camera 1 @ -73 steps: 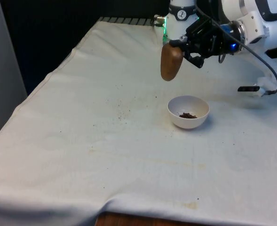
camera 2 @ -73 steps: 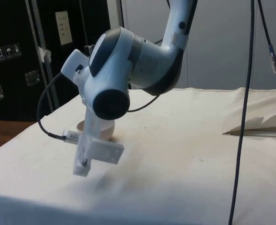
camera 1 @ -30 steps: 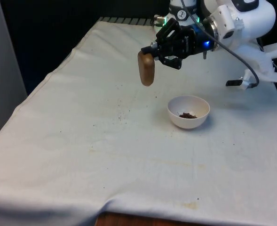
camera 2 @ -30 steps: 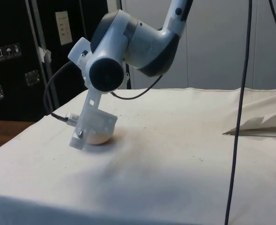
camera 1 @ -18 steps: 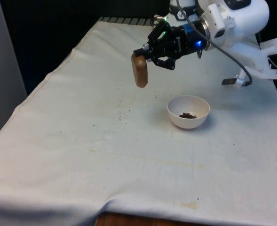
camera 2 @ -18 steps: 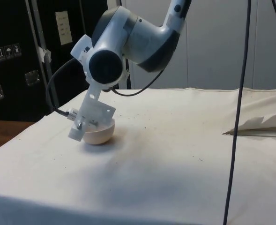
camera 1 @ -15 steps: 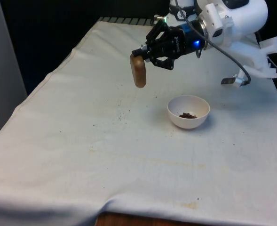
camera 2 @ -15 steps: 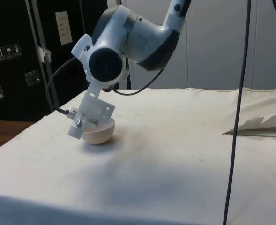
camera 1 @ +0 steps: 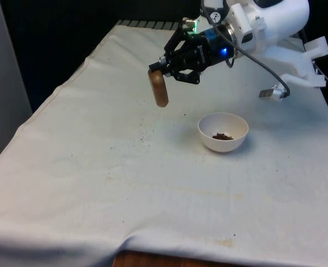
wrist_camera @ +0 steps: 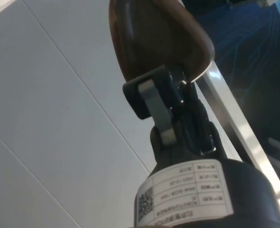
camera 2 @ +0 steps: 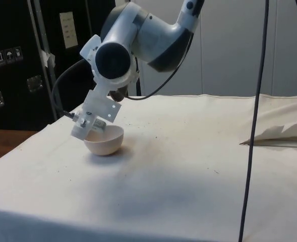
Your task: Pour the coffee beans from the cup into the bowl.
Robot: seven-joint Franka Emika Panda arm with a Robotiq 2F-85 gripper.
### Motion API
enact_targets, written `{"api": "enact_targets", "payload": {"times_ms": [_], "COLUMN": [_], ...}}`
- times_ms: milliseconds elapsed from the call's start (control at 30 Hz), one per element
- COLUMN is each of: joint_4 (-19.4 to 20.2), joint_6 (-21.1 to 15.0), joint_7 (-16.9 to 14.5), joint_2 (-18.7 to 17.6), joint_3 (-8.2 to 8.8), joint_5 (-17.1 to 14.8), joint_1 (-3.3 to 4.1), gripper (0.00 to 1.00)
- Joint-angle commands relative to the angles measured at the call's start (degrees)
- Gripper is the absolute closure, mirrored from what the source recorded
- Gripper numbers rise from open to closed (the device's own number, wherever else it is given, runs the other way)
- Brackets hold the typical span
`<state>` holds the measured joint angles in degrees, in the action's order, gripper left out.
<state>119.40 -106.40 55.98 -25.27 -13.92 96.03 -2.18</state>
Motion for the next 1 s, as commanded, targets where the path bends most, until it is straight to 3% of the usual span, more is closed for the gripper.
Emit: {"api": "enact_targets", "payload": {"times_ms": [0, 167, 200, 233, 500, 533, 567, 800, 833, 867, 967], "joint_4": [0.23, 0.23, 0.00, 0.17, -0.11, -0.17, -0.17, -0.69, -0.69, -0.74, -0.92], "joint_6": [-1.49, -3.38, -2.06, -3.78, -7.33, -6.07, -7.68, -10.94, -9.91, -11.29, -12.83], "joint_7": [-0.34, -0.40, 0.00, -0.40, -0.46, 0.00, -0.46, -0.63, -0.06, -0.63, -0.74], "joint_2": [0.46, 0.80, 0.46, 0.86, 1.09, 0.86, 1.09, 0.92, 0.86, 0.92, 0.86], "joint_3": [-0.11, 0.80, 0.92, 0.97, 2.64, 2.81, 2.81, 4.30, 4.47, 4.47, 5.04], "joint_5": [-0.52, -1.55, -1.03, -1.78, -3.32, -2.81, -3.55, -4.93, -4.47, -5.16, -5.73], "joint_1": [-0.57, -0.57, -0.06, -0.57, -0.63, -0.06, -0.57, -0.57, -0.06, -0.57, -0.57], "gripper": [0.99, 0.99, 0.99, 0.99, 0.99, 0.99, 0.99, 0.99, 0.99, 0.99, 0.99]}}
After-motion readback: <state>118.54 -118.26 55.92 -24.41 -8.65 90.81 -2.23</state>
